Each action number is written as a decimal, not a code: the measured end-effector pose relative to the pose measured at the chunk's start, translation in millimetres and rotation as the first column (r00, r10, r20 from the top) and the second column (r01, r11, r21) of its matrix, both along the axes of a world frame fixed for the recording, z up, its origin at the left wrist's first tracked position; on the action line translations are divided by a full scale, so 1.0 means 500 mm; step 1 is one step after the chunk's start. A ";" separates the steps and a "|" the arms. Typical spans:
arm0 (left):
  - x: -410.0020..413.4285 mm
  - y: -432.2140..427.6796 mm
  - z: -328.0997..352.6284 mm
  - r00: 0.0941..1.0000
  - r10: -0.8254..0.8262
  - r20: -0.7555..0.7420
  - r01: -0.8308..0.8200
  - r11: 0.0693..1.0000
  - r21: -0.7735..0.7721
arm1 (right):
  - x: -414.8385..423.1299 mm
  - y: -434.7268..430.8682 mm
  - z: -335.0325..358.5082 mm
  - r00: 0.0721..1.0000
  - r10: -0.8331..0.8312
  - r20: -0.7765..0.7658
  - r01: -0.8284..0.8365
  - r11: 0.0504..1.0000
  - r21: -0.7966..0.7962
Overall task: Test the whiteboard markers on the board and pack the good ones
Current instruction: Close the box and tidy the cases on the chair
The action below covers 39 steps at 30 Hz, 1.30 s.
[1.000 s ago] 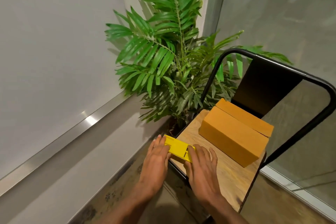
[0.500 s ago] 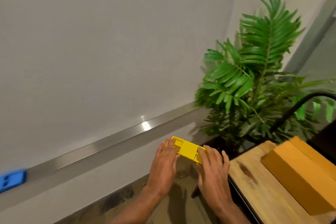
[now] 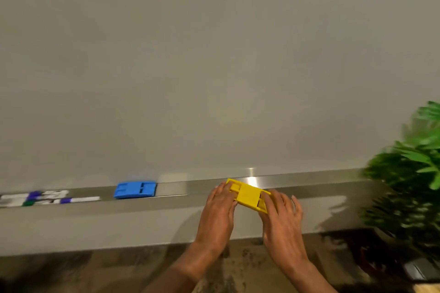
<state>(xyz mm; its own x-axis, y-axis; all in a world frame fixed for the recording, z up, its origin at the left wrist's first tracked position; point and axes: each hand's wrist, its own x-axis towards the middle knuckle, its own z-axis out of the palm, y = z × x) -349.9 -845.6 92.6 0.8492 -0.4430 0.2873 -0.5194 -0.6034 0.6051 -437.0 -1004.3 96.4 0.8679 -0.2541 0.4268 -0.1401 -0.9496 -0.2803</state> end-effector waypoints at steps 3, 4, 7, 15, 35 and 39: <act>0.042 0.075 -0.001 0.996 0.070 -0.052 -0.071 0.997 -0.012 | 0.070 0.060 -0.009 0.997 0.070 -0.031 -0.071 0.997 -0.020; 0.057 0.098 -0.005 0.995 0.086 -0.052 -0.087 0.996 -0.009 | 0.092 0.079 -0.013 0.995 0.088 -0.037 -0.089 0.996 -0.027; 0.101 0.158 -0.027 0.990 0.126 -0.070 -0.124 0.992 0.033 | 0.155 0.133 -0.026 0.990 0.130 -0.049 -0.132 0.991 -0.038; 0.196 0.266 -0.087 0.967 0.233 -0.103 -0.223 0.970 0.101 | 0.308 0.236 -0.084 0.969 0.220 -0.115 -0.227 0.972 -0.052; 0.303 0.350 -0.261 0.961 0.271 -0.050 -0.247 0.928 0.281 | 0.456 0.322 -0.232 0.937 0.239 -0.254 -0.251 0.968 -0.016; 0.302 0.360 -0.293 0.976 0.216 -0.040 -0.188 0.915 0.358 | 0.456 0.327 -0.249 0.935 0.228 -0.272 -0.237 0.971 -0.001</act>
<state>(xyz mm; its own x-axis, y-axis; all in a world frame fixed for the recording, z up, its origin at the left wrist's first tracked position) -198.8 -665.7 -53.8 0.9445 -0.3198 0.0756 -0.3244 -0.8708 0.3694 -209.2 -841.0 -27.9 0.9844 -0.0208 0.1744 0.0204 -0.9727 -0.2310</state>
